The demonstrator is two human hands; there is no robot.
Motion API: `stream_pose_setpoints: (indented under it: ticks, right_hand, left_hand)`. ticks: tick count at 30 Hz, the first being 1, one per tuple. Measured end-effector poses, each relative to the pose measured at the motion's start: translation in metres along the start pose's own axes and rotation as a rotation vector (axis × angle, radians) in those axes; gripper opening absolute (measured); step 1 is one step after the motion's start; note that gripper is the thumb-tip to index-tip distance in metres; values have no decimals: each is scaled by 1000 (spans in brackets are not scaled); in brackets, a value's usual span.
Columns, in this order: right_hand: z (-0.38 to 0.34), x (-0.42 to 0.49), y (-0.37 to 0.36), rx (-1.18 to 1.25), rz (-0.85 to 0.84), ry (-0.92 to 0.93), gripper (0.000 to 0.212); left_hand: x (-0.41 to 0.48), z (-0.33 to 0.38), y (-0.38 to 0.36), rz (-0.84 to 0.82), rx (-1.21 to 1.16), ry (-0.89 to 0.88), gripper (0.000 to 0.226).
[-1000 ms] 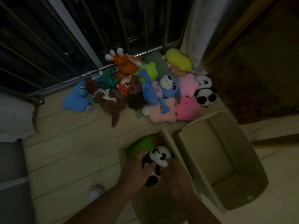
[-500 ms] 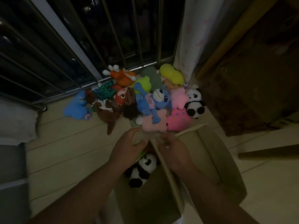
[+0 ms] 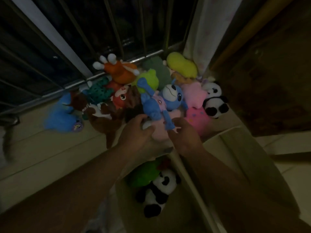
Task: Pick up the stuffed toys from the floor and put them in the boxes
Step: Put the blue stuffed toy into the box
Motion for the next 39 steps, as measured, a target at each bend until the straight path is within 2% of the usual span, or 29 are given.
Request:
stream_pose_setpoints:
  ticks: [6, 9, 11, 13, 16, 19, 22, 24, 30, 33, 35, 39]
  right_hand:
    - [28, 94, -63, -28, 33, -72, 47]
    - [37, 145, -91, 13, 49, -84, 49]
    - [46, 174, -110, 53, 30, -133, 51]
    - [57, 198, -126, 193, 32, -217, 56]
    - [72, 218, -156, 510, -16, -444, 59]
    - [75, 229, -167, 737, 43, -532, 55]
    - [75, 221, -153, 695, 76, -527, 56]
    - [71, 208, -138, 650, 123, -501, 58]
    - [40, 132, -92, 720, 247, -417, 49]
    - [22, 84, -54, 633, 292, -380, 46]
    - [9, 54, -27, 594, 296, -338, 44]
    - [-21, -8, 31, 452, 227, -210, 41]
  left_hand:
    - [114, -70, -21, -45, -68, -9, 59]
    - [174, -91, -32, -38, -88, -87, 73]
    - [209, -93, -34, 3, -35, -158, 72]
    - [240, -89, -36, 41, -9, -222, 75]
    - [273, -86, -53, -26, -53, -233, 75]
    - [288, -90, -62, -24, 47, -232, 55]
    - [278, -84, -57, 2, 68, -255, 39]
    - [261, -74, -48, 13, 57, -266, 38]
    - [181, -29, -20, 26, 34, -279, 39]
    - [139, -11, -4, 21, 40, -237, 31]
    - [110, 4, 9, 30, 121, -208, 28]
    - [47, 51, 36, 60, 256, -222, 39]
Point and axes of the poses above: each hand's wrist, its own x-axis towards the middle knuckle, its own y-axis out of the back of the hand, z = x × y, the point moved 8 cm from there along x, towards the middle knuckle, and after that the axes turned 3 degrees about -x, right-handed, at the moved point
